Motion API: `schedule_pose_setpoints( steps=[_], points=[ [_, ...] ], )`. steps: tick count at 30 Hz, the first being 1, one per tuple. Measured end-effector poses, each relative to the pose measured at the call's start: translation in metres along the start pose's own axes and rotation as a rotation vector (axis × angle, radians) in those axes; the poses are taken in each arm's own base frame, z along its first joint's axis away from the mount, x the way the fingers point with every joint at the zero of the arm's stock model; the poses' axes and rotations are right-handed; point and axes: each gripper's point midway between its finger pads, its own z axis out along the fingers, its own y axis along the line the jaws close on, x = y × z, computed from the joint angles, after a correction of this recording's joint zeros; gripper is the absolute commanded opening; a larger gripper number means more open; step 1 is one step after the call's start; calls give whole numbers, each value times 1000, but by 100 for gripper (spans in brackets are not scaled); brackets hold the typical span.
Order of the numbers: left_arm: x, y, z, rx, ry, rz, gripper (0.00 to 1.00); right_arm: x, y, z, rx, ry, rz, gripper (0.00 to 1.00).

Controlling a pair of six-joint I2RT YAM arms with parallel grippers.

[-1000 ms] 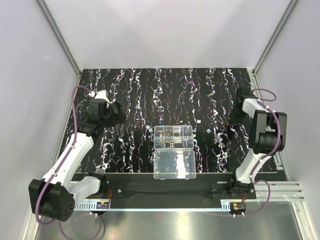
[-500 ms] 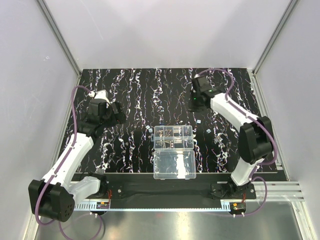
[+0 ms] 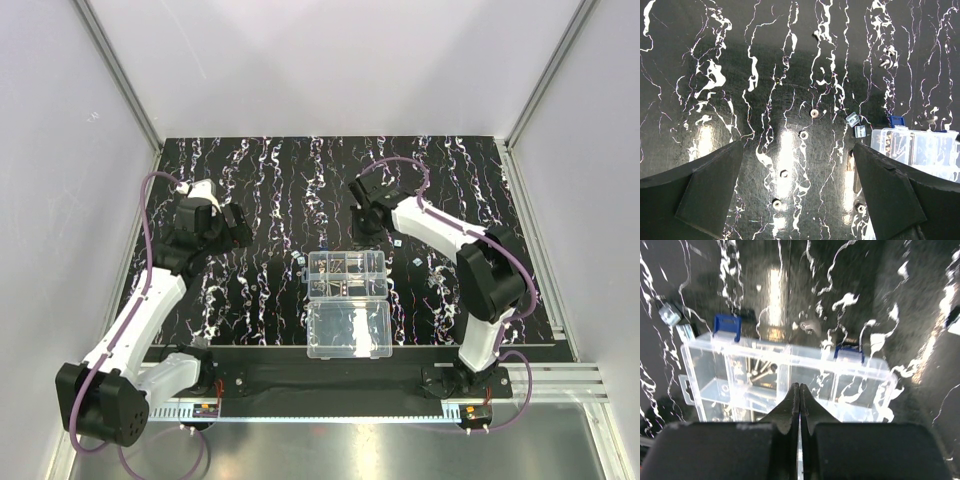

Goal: Sort the screws and nuts into containers

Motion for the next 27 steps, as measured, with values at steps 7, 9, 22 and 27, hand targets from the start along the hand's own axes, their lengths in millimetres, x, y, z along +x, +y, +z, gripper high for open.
schedule_pose_setpoints(
  steps=[7,9,22,27],
  points=[
    [0,-1,-1,5,-2,0,99,22,0,4,15,54,-18,0],
    [0,-1,-1,6,-1,0,99,24,-2,4,23,58,-19,0],
    [2,-6,-1,33,13,1,99,-54,32,-22,-15,-108,-77,40],
    [3,-7,-1,41,15,2,99,-60,30,11,23,-71,-92,45]
  ],
)
